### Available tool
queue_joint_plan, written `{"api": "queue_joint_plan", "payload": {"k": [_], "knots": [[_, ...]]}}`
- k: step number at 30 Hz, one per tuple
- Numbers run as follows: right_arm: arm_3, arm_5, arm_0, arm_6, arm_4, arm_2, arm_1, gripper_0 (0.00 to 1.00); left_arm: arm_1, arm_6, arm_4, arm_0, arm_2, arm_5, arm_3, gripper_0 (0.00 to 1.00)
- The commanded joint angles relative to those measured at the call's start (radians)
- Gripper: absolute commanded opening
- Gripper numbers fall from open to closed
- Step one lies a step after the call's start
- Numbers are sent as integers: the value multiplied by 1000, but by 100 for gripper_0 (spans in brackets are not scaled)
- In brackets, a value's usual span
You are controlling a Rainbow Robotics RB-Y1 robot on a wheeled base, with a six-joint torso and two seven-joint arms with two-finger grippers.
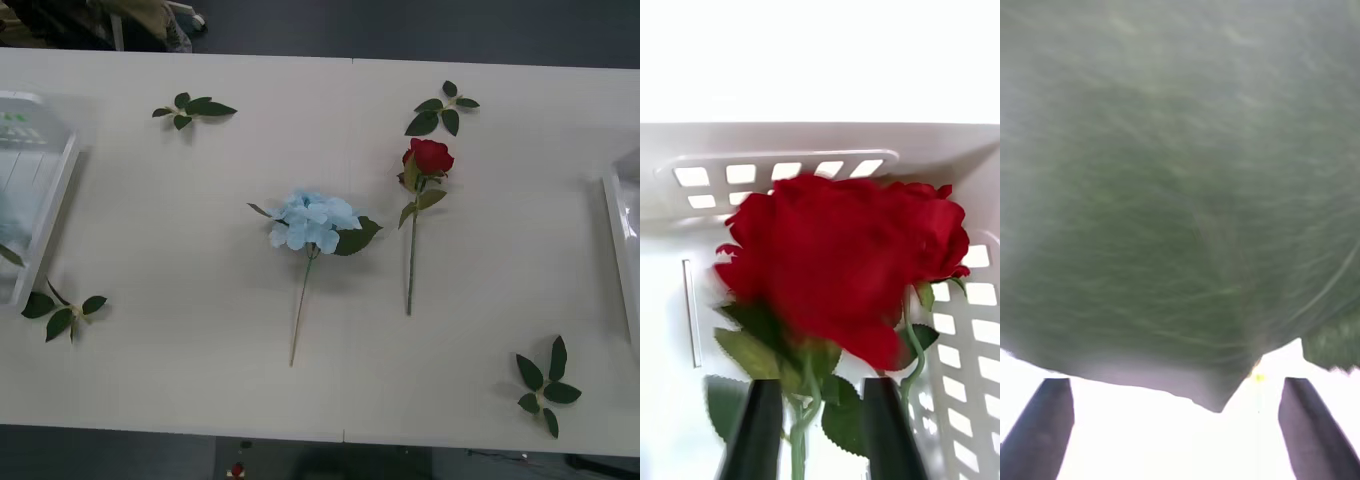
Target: Put the red flowers into the right box and the blue flowers into the left box
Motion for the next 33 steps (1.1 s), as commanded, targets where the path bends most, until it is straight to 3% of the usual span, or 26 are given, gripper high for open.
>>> {"api": "queue_joint_plan", "payload": {"k": [1,8,15,22,26,33], "knots": [[1,-5,-9,58,-6,-22,-7,74,27,-116,151,2,86,79,-75,97],[-123,141,-9,46,-117,-21,-5,80,26,-184,562,2,257,331,-219,97],[-399,358,-3,-187,-92,-22,13,85,-16,-59,803,1,243,345,-354,97],[-597,473,-6,-440,-10,-19,133,85,-175,201,588,-7,-15,199,-503,97],[-664,472,-11,-554,-11,-1,196,85,-278,289,484,-42,-191,113,-495,97],[-661,444,-104,-660,147,116,339,86,-427,413,311,-65,-337,22,-453,97]]}}
